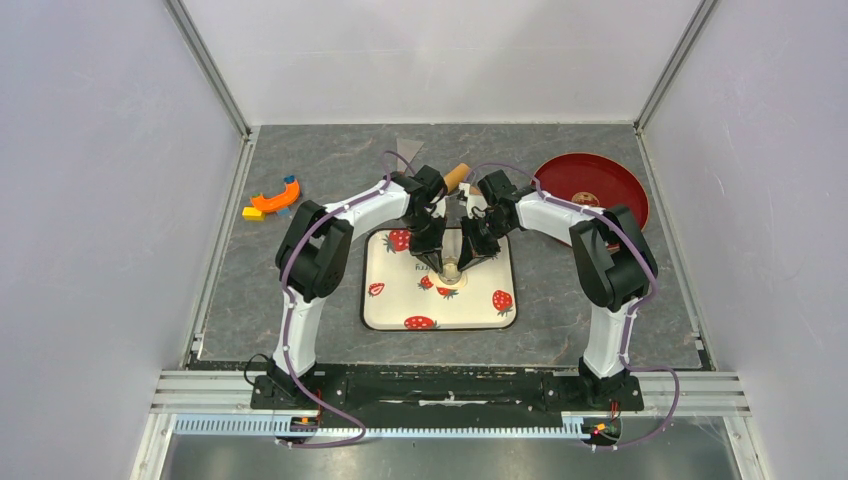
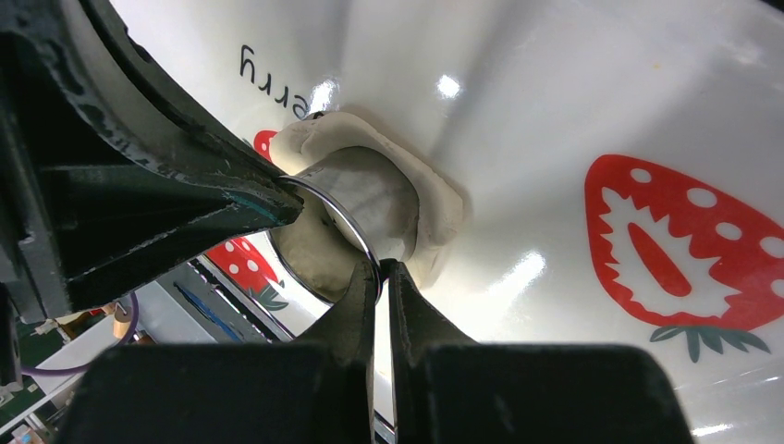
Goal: Roll out the dumpling wrappers from the dough
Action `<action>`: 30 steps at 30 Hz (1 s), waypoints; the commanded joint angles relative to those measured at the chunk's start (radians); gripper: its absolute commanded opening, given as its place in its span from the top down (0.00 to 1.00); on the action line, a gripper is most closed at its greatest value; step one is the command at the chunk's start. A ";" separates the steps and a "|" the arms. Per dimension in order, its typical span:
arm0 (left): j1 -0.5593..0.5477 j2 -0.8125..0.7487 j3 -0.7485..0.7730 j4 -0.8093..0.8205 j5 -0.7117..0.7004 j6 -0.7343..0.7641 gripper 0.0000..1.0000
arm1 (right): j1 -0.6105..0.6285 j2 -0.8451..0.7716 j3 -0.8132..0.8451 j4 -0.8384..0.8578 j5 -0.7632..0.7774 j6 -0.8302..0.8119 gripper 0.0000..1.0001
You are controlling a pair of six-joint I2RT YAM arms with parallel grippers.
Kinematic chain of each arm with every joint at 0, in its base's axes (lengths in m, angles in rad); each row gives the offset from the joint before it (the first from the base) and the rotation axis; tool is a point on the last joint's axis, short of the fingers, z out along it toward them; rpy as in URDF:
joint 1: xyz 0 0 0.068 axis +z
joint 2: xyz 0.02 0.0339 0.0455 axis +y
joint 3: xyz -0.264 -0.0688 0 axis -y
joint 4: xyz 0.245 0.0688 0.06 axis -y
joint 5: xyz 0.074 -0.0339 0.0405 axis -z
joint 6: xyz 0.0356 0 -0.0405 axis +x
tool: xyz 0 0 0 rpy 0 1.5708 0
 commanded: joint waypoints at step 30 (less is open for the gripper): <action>-0.003 0.013 -0.047 -0.053 -0.187 0.075 0.91 | 0.025 0.095 -0.038 -0.135 0.299 -0.150 1.00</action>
